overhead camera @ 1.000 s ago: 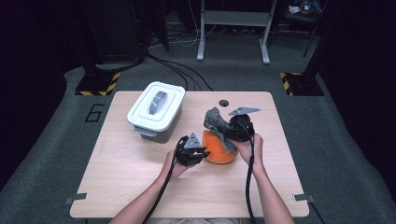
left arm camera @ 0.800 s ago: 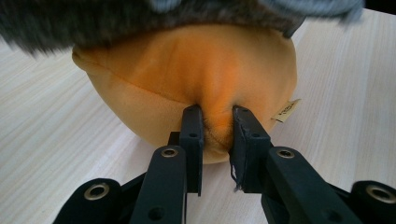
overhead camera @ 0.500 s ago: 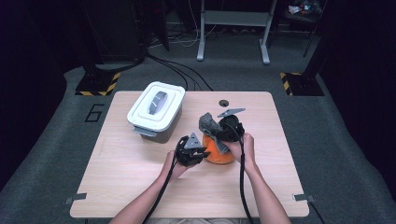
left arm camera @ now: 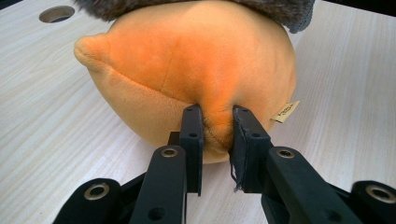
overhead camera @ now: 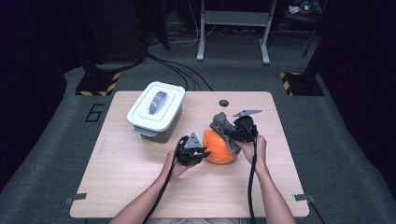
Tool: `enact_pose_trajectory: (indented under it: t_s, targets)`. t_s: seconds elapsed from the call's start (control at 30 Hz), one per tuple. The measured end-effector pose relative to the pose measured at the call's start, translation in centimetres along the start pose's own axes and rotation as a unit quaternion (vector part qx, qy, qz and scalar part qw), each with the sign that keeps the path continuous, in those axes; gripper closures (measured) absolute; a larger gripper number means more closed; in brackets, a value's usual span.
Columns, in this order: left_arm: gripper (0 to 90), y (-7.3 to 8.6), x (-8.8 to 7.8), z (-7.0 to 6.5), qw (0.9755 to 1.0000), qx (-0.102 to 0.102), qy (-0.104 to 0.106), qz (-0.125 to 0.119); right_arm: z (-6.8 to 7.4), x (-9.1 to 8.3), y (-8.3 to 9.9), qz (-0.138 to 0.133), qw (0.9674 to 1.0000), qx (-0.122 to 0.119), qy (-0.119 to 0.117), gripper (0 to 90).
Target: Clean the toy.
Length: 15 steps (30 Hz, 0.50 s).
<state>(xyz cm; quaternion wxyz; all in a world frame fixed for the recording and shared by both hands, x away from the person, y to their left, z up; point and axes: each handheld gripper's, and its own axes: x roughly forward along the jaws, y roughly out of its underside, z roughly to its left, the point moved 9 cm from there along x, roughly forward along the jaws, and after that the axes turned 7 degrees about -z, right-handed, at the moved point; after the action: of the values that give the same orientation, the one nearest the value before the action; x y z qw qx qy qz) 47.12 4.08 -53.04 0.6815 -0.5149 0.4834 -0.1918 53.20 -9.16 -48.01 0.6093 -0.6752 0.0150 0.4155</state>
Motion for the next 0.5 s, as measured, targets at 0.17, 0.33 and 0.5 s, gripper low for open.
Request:
enact_pose_trajectory:
  t_s: [0.17, 0.33, 0.5]
  targets:
    - [75.7, 0.0, 0.0, 0.0, 1.0, 0.0, 0.002, 0.001, -1.3, -0.4, 0.6, -0.002, 0.9999, 0.012, 0.011, 70.3]
    - [75.7, 0.0, 0.0, 0.0, 1.0, -0.001, 0.0, 0.0, -3.2, -0.7, 1.7, -0.001, 0.9993, 0.032, 0.021, 70.3]
    - [75.7, 0.0, 0.0, 0.0, 1.0, 0.0, 0.0, -0.001, -5.1, -0.8, 3.2, 0.004, 0.9975, 0.062, 0.033, 70.3]
